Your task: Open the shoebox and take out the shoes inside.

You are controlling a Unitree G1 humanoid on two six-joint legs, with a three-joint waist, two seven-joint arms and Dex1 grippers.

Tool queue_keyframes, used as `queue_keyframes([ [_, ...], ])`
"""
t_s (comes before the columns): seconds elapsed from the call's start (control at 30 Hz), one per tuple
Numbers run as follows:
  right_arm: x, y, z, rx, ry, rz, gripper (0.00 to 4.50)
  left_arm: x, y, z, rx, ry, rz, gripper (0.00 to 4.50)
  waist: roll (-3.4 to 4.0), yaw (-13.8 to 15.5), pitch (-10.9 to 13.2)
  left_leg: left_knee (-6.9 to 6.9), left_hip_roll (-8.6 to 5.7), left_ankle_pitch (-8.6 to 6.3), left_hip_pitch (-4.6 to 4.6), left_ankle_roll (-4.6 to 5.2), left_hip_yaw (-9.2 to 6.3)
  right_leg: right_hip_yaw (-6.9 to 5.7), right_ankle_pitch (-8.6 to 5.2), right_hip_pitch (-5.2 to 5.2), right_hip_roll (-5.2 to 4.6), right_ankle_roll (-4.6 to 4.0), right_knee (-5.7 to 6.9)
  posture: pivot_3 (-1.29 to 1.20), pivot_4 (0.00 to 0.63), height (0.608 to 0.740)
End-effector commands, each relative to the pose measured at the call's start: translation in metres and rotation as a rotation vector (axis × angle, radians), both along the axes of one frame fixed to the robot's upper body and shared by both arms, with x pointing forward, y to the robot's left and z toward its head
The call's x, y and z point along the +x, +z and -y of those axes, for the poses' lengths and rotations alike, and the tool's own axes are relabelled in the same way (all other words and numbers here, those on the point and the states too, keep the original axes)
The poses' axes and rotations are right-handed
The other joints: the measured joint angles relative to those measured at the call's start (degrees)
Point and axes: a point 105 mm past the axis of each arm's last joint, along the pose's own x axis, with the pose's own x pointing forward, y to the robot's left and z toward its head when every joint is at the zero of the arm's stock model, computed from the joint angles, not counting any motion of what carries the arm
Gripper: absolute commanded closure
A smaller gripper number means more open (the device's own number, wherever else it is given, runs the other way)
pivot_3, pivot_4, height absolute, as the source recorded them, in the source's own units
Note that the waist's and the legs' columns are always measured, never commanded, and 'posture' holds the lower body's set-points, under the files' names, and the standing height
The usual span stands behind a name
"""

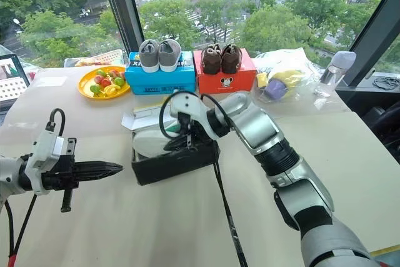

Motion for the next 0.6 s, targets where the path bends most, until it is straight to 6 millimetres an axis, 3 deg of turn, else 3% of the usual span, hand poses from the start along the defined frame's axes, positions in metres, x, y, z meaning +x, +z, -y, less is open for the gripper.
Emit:
queue_keyframes([
  [0.03,0.002,0.024,0.000,0.086,-0.043,0.038,3.77,0.001,0.006,0.001,0.010,-0.014,0.036,4.50,0.00,0.21,0.00,0.00,0.00,0.00,-0.02,0.00,-0.02,-0.02,0.00,0.00,0.00,0.00,-0.01,0.00,0.150,0.731],
  [0.13,0.016,0.025,0.000,0.160,-0.144,0.035,3.77,0.001,0.006,0.000,0.013,-0.015,0.035,4.50,0.00,0.25,0.00,0.01,-0.03,-0.02,-0.03,0.04,-0.02,-0.02,0.00,0.00,-0.05,0.00,-0.02,0.00,0.150,0.731],
  [0.33,0.020,0.016,0.003,0.186,-0.203,0.188,3.77,0.001,0.008,-0.001,0.018,-0.016,0.038,4.50,0.00,0.36,0.00,0.02,-0.06,-0.01,-0.06,0.02,-0.03,-0.06,0.00,0.02,-0.07,0.01,-0.02,0.00,0.150,0.731],
  [0.6,0.004,0.013,0.005,0.259,-0.272,0.308,3.77,0.001,0.008,-0.001,0.022,-0.023,0.029,4.50,0.00,0.20,0.00,0.03,-0.05,0.05,-0.06,-0.08,-0.05,-0.05,0.00,0.00,-0.04,0.02,0.02,0.00,0.150,0.731],
])
